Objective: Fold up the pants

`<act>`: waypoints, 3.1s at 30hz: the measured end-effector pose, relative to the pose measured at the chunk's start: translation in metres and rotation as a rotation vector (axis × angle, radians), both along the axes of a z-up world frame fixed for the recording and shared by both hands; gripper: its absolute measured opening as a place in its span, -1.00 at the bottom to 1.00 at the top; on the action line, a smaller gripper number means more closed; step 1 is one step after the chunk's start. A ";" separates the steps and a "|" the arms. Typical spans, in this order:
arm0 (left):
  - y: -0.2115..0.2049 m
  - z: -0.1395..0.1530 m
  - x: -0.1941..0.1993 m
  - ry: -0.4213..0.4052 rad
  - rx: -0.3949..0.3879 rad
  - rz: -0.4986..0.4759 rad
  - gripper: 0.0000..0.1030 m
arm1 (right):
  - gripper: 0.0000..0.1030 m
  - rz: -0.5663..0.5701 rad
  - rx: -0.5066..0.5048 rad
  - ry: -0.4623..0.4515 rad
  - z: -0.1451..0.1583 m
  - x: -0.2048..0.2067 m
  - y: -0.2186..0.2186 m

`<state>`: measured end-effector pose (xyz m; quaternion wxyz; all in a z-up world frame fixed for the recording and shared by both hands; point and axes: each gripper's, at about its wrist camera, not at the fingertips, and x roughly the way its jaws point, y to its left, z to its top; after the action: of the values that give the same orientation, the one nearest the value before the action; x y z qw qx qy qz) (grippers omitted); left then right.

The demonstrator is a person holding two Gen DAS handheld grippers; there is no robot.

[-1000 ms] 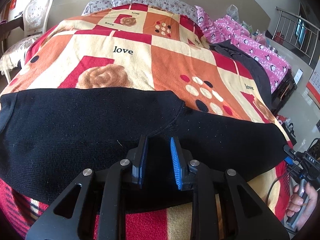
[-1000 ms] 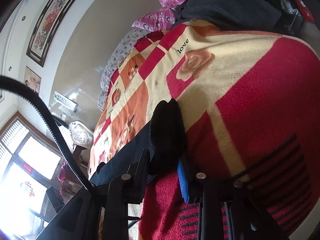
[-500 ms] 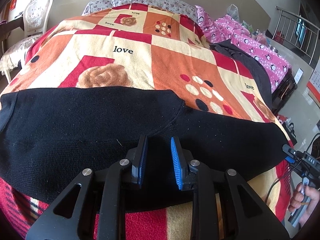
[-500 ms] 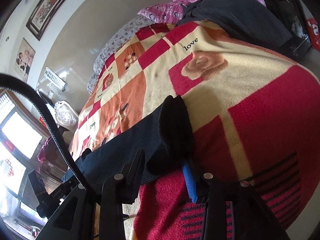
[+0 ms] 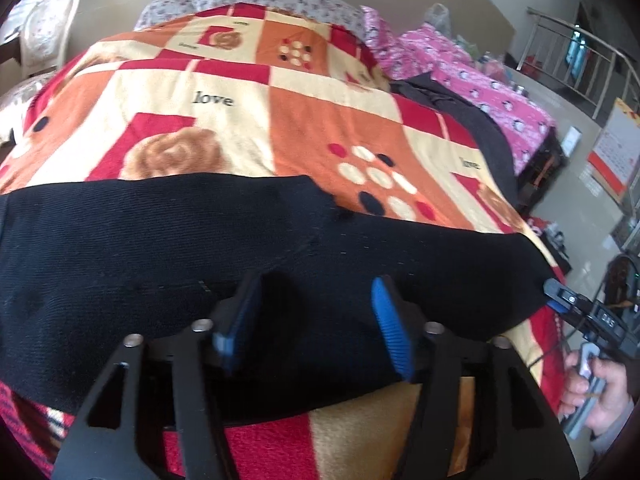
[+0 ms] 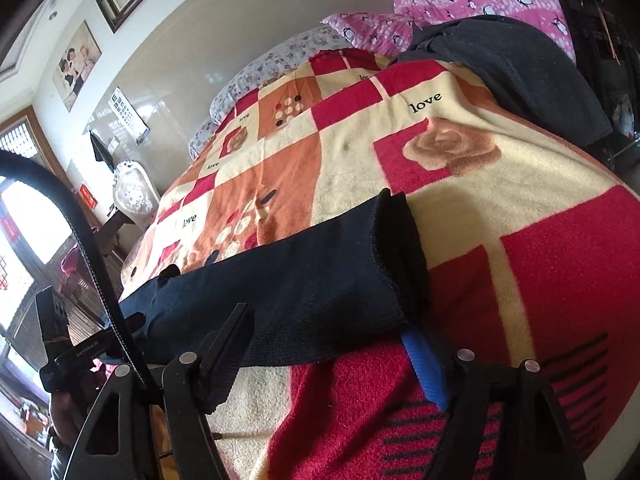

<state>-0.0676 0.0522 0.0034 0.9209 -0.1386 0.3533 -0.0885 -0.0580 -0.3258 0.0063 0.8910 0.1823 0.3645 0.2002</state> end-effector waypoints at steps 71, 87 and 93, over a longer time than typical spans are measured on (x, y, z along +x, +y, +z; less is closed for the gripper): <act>-0.017 0.045 -0.008 -0.073 -0.180 -0.072 0.23 | -0.82 -0.028 -0.546 -0.401 0.032 -0.040 0.091; -0.166 0.051 0.105 0.236 -0.193 -0.620 0.24 | -0.81 0.126 -0.667 -0.498 0.016 -0.049 0.129; -0.159 0.062 0.107 0.159 -0.193 -0.524 -0.18 | -0.82 0.161 -0.699 -0.528 0.013 -0.054 0.138</act>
<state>0.0394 -0.1066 0.0655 0.8186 -0.1361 0.4383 -0.3452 -0.1119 -0.1881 0.0191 0.9432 -0.2159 0.1835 0.1735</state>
